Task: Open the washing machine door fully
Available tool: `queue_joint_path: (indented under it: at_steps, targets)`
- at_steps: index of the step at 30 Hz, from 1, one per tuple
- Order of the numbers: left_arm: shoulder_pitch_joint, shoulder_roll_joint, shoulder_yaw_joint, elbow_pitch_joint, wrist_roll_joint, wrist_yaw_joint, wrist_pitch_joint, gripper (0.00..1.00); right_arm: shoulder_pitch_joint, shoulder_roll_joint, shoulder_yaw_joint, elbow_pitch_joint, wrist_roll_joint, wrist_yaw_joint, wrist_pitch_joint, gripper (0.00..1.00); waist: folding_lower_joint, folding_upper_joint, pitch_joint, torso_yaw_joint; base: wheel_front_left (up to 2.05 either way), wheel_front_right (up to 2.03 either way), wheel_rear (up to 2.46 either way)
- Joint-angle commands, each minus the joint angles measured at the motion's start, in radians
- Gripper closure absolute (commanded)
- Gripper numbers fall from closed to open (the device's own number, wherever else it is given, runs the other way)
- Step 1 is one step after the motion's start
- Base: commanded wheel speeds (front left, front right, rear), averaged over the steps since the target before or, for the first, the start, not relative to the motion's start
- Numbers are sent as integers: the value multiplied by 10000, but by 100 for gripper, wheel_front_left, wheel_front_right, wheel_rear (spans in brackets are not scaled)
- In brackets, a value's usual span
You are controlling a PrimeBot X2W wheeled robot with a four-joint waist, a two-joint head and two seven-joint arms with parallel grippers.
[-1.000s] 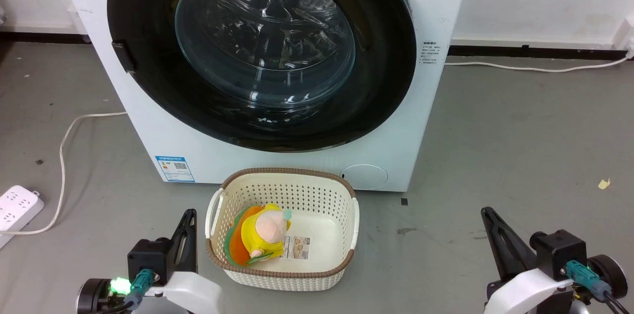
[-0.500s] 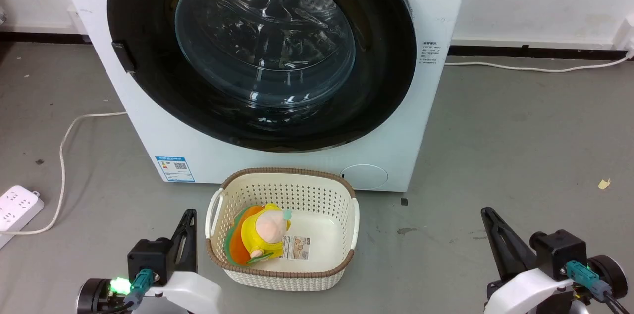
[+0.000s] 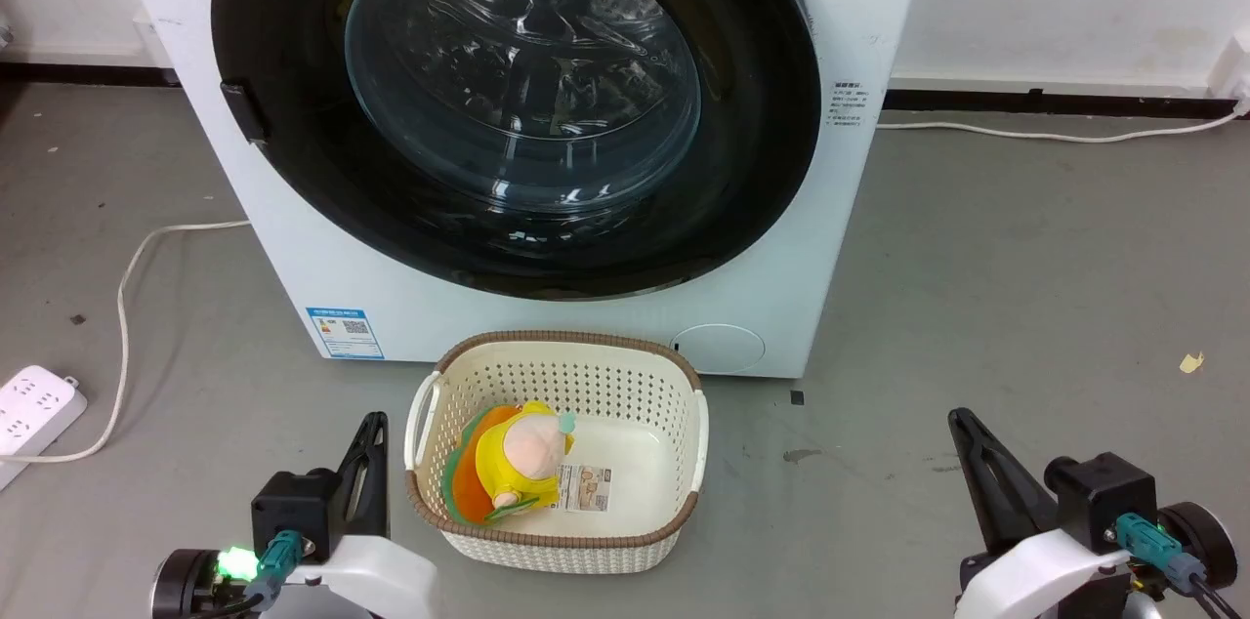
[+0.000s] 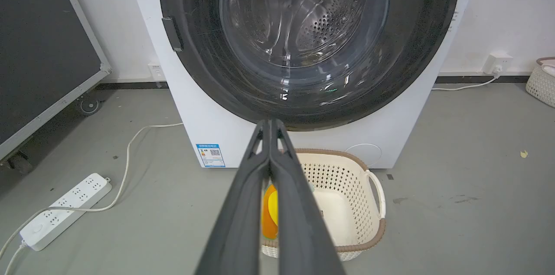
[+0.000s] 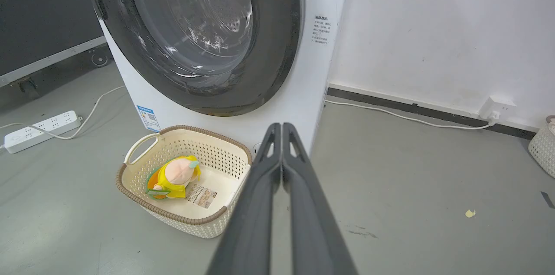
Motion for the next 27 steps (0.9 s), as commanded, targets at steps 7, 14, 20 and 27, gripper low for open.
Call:
queue_joint_path:
  at_steps: [7, 14, 20, 27]
  targets:
    - [-152, 12, 9, -39, 89, 26, 3, 100, -121, 55, -7, -53, -76, -7, 5, 100, 0, 0, 0, 0, 0, 0, 0]
    - [3, 0, -16, 20, -26, 11, -60, 0, 4, -3, 14, 25, 77, 0, -58, 0, 0, 0, -1, -2, 0, 0, 0]
    - [8, 1, -63, 32, -38, 36, -164, 0, -8, 0, -6, 62, 173, 0, -162, 0, 0, 0, 0, 0, 0, 0, 0]
    - [15, 1, -145, 11, -53, 72, -309, 0, -18, 3, -12, 20, 219, -1, -307, 0, 0, 0, 36, 26, 0, 0, 0]
